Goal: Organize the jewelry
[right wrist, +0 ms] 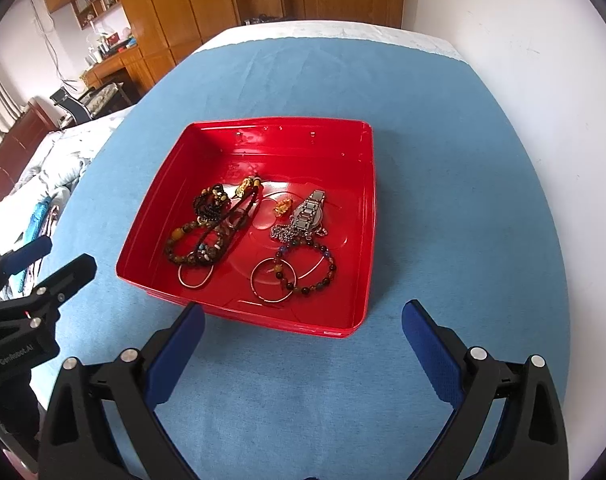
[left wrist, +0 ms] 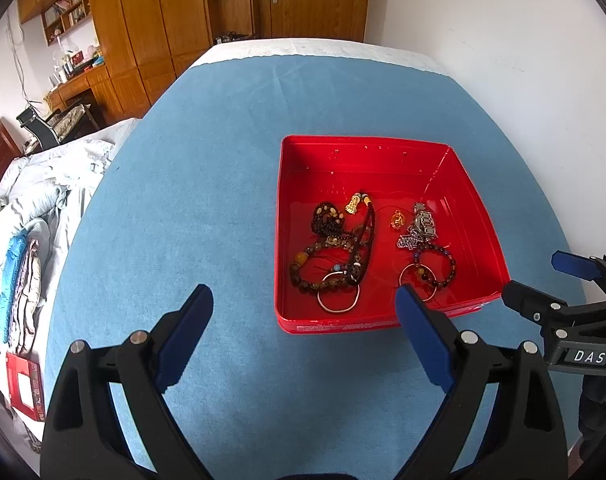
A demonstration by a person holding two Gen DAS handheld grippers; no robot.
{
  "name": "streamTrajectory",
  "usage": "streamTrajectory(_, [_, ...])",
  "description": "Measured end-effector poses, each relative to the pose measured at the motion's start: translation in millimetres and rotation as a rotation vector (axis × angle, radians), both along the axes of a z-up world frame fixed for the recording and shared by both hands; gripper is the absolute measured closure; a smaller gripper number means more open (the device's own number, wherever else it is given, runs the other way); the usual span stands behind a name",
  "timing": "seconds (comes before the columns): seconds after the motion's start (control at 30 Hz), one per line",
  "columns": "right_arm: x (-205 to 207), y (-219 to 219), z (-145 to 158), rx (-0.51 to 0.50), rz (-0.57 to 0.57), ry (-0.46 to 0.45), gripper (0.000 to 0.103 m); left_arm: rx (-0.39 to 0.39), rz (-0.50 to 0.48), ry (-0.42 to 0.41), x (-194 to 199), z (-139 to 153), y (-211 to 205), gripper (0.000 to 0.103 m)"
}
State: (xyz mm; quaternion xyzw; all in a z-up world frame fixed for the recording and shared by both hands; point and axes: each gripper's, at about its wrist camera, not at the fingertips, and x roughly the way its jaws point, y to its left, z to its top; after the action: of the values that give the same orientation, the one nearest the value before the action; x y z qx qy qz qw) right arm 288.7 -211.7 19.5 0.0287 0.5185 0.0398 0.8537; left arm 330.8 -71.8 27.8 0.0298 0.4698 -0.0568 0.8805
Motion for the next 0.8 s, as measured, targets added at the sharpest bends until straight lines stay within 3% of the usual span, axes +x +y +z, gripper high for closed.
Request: streamTrajectory(0.8, [2.4, 0.6, -3.1, -0.002, 0.001, 0.008, 0.004, 0.003, 0.017, 0.01, 4.3, -4.7, 3.7, 0.012])
